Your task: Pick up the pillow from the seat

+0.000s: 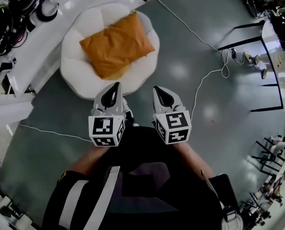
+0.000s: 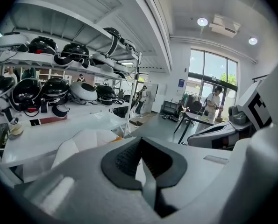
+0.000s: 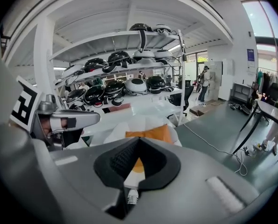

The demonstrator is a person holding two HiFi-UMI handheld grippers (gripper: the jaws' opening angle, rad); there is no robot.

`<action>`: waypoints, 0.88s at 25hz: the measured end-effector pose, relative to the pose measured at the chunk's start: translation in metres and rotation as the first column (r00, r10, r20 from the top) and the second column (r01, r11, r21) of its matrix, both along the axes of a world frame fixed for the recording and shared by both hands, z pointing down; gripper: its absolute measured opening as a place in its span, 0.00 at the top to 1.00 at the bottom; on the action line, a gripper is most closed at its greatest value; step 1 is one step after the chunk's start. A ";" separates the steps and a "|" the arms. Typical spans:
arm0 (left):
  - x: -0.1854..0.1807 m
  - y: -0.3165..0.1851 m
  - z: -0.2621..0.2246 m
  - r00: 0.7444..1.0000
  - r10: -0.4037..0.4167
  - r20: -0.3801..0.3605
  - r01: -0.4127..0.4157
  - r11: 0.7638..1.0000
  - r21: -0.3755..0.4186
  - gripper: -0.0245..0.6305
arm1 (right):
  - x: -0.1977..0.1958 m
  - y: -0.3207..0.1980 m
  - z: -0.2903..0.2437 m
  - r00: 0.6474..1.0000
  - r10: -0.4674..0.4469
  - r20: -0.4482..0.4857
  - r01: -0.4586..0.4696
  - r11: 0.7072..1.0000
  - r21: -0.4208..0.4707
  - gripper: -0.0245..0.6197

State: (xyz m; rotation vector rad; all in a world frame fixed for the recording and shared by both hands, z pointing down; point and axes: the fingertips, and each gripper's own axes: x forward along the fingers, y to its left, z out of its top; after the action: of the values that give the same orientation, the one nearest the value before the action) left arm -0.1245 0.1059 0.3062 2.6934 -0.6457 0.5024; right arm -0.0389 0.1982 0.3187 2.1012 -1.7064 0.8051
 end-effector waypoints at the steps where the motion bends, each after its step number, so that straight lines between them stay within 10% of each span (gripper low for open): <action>1: 0.002 -0.008 0.001 1.000 -0.005 -0.002 0.005 1.000 -0.004 0.96 | 0.002 -0.009 0.000 1.000 -0.007 -0.004 0.007 1.000 -0.005 0.96; 22: 0.019 -0.109 -0.024 0.986 -0.147 -0.083 0.150 0.988 0.034 0.96 | 0.034 -0.127 -0.032 0.984 -0.147 -0.104 0.151 0.988 0.035 0.96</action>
State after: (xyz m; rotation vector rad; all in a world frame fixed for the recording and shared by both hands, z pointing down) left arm -0.1056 -0.0033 0.2819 2.6610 -0.8348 0.3445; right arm -0.0053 0.0715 0.2870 1.9767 -1.8154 0.6139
